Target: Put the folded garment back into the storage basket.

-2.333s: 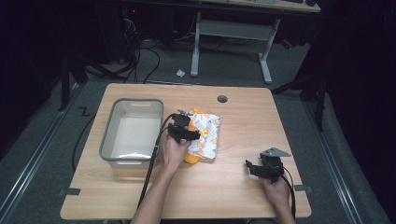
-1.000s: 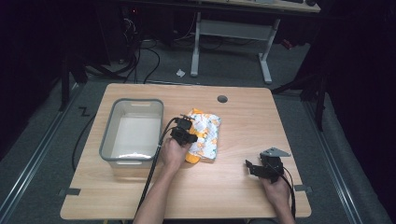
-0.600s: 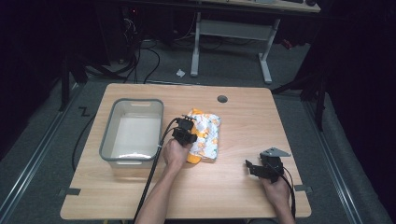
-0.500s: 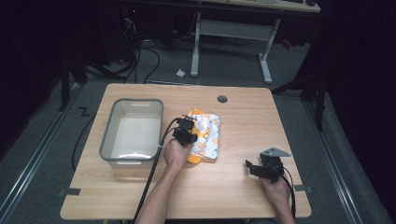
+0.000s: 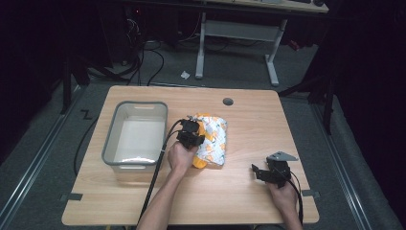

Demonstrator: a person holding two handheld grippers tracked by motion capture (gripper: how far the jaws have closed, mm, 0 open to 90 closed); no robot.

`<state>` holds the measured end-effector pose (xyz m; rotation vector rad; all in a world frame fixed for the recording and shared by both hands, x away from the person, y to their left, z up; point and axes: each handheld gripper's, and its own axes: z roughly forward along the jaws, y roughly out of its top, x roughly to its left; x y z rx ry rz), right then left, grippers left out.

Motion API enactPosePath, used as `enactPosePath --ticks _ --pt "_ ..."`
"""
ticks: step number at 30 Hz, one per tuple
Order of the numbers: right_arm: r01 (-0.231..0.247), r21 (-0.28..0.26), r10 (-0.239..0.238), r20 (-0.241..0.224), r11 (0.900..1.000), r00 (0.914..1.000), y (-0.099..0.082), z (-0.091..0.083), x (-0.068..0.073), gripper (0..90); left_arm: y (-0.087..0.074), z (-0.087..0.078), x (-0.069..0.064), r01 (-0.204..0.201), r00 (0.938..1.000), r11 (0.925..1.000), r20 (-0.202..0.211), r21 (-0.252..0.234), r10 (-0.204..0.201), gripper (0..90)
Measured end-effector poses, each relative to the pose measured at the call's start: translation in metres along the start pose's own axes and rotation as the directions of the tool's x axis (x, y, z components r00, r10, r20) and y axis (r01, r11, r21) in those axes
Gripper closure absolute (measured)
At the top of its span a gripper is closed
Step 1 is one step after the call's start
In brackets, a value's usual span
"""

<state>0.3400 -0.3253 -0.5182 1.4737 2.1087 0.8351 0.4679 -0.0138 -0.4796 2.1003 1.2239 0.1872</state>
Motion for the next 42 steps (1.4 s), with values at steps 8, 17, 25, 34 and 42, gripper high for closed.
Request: enactPosePath --ticks 8,17,25,34,42 --pt "-0.001 0.0 0.001 0.0 1.0 1.0 0.0 0.0 0.0 28.4 0.003 -0.017 -0.005 -0.008 0.9991 0.999 0.041 -0.044 0.01 73.6" --pt "-0.001 0.0 0.001 0.0 1.0 1.0 0.0 0.0 0.0 28.3 0.003 -0.034 -0.011 -0.038 0.9979 0.9961 0.049 -0.08 0.042 73.7" --pt "-0.001 0.0 0.001 0.0 1.0 1.0 0.0 0.0 0.0 28.4 0.004 -0.046 -0.014 -0.052 0.9962 0.9934 0.064 -0.102 0.059 73.7" --pt "-0.001 0.0 0.001 -0.001 1.0 1.0 0.0 0.0 0.0 28.3 0.004 -0.062 -0.012 -0.049 0.9959 0.9902 0.07 -0.13 0.059 73.7" --pt "0.001 -0.001 -0.001 -0.001 1.0 1.0 0.0 0.0 0.0 28.4 0.004 -0.075 -0.01 -0.049 0.9944 0.9873 0.085 -0.151 0.062 73.7"
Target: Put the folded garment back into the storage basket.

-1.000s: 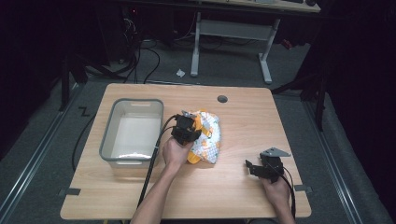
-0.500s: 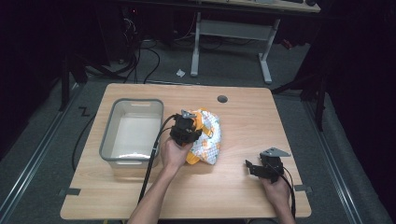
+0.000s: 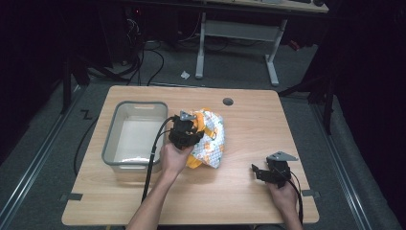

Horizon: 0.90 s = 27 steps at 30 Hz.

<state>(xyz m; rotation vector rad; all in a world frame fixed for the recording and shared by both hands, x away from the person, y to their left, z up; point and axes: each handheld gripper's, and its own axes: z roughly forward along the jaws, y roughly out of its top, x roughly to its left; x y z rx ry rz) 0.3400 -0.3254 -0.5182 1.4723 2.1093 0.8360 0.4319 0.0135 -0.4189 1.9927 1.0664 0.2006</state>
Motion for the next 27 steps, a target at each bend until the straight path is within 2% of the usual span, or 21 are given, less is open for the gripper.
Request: enactPosePath --ticks 4,10,18,27 --pt "0.0 0.0 0.0 0.0 1.0 1.0 0.0 0.0 0.0 28.4 0.001 -0.005 0.005 0.016 0.9999 0.9999 0.004 -0.004 -0.016 73.7" --pt "0.001 0.0 -0.001 0.0 1.0 1.0 0.0 0.0 0.0 28.3 0.001 -0.013 0.007 0.014 0.9999 0.9998 0.007 -0.013 -0.014 73.7" --pt "0.001 0.0 -0.001 0.0 1.0 1.0 0.0 0.0 0.0 28.4 0.002 -0.022 0.01 0.032 0.9994 0.9989 0.014 -0.036 -0.031 73.7" --pt "0.001 0.0 -0.001 -0.001 1.0 1.0 0.0 0.0 0.0 28.3 0.007 -0.033 0.012 0.024 0.9996 0.9984 0.014 -0.05 -0.023 73.7"
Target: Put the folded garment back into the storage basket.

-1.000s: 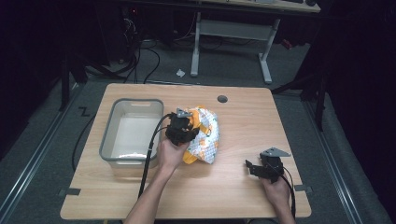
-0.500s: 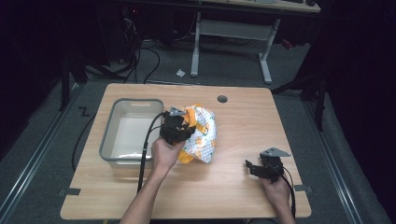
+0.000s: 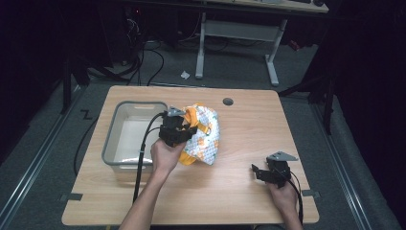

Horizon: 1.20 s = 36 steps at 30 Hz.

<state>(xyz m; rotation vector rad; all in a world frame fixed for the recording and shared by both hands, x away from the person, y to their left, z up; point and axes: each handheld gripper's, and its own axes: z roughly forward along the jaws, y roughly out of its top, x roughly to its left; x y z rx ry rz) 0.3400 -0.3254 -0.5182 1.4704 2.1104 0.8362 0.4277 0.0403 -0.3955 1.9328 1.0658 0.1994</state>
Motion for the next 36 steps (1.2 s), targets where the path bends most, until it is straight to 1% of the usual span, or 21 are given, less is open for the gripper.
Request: enactPosePath --ticks 3,7,12,22,27,36 --pt "0.0 0.0 0.0 0.0 1.0 1.0 0.0 0.0 0.0 28.3 0.001 -0.006 0.003 0.006 1.0 0.9999 0.0 -0.008 -0.006 73.7" --pt "0.0 0.0 0.0 0.0 1.0 1.0 0.0 0.0 0.0 28.4 0.001 -0.009 0.005 0.01 1.0 0.9999 -0.001 -0.01 -0.01 73.7" --pt "0.0 0.0 0.0 0.0 1.0 1.0 0.0 0.0 0.0 28.3 0.001 -0.014 0.008 0.019 0.9998 0.9998 0.007 -0.012 -0.019 73.7" --pt "0.0 0.0 0.0 0.0 1.0 1.0 0.0 0.0 0.0 28.4 0.0 -0.024 0.014 0.028 0.9996 0.9993 0.0 -0.025 -0.028 73.7" --pt "0.0 0.0 0.0 0.0 1.0 1.0 0.0 0.0 0.0 28.3 -0.001 -0.032 0.018 0.035 0.9994 0.9987 -0.006 -0.036 -0.035 73.7" --pt "0.0 0.0 0.0 0.0 1.0 1.0 0.0 0.0 0.0 28.3 -0.002 -0.038 0.023 0.046 0.9988 0.9977 -0.014 -0.049 -0.047 73.7"
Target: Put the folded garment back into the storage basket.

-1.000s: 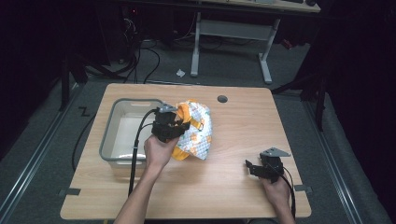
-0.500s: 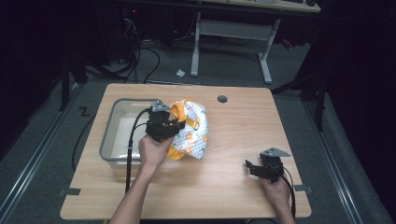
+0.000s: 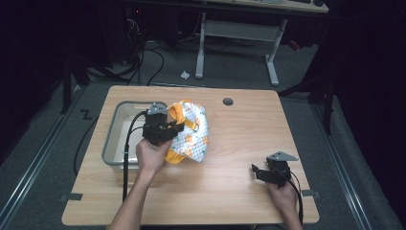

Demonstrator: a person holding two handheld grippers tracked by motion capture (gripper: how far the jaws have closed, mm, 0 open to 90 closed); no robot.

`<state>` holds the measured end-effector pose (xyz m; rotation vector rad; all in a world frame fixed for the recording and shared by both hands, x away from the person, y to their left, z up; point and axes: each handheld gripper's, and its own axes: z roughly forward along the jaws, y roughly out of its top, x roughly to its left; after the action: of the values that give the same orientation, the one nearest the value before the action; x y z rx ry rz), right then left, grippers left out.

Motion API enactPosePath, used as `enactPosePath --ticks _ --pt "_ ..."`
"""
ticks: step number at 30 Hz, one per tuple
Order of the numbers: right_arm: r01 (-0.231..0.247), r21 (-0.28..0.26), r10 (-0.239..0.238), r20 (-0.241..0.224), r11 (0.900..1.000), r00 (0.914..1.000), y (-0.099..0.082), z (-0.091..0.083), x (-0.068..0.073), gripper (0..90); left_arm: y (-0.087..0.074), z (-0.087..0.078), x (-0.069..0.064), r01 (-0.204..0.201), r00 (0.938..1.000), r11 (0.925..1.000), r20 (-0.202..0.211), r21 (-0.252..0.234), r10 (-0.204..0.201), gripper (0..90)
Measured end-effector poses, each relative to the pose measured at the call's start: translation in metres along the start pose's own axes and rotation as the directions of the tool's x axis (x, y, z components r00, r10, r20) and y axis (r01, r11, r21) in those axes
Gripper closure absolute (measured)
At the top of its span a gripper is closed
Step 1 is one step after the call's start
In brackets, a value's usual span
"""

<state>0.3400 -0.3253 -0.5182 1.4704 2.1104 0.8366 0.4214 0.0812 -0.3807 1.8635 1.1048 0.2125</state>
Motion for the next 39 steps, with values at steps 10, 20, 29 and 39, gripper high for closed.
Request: enactPosePath --ticks 10,20,29,39 --pt "0.0 0.0 0.0 0.0 1.0 1.0 0.0 0.0 0.0 28.3 0.0 -0.012 0.009 0.01 0.9998 0.9999 -0.019 -0.013 -0.011 73.7" --pt "0.0 0.0 0.0 0.0 1.0 1.0 0.0 0.0 0.0 28.3 -0.001 -0.017 0.015 0.021 0.9994 0.9996 -0.027 -0.019 -0.021 73.6" --pt "0.0 0.0 0.0 0.0 1.0 1.0 0.0 0.0 0.0 28.3 -0.002 -0.023 0.021 0.027 0.9988 0.9992 -0.04 -0.028 -0.029 73.7" --pt "0.0 0.0 0.0 0.0 1.0 1.0 0.0 0.0 0.0 28.3 -0.003 -0.032 0.028 0.031 0.9981 0.9987 -0.053 -0.041 -0.033 73.6"
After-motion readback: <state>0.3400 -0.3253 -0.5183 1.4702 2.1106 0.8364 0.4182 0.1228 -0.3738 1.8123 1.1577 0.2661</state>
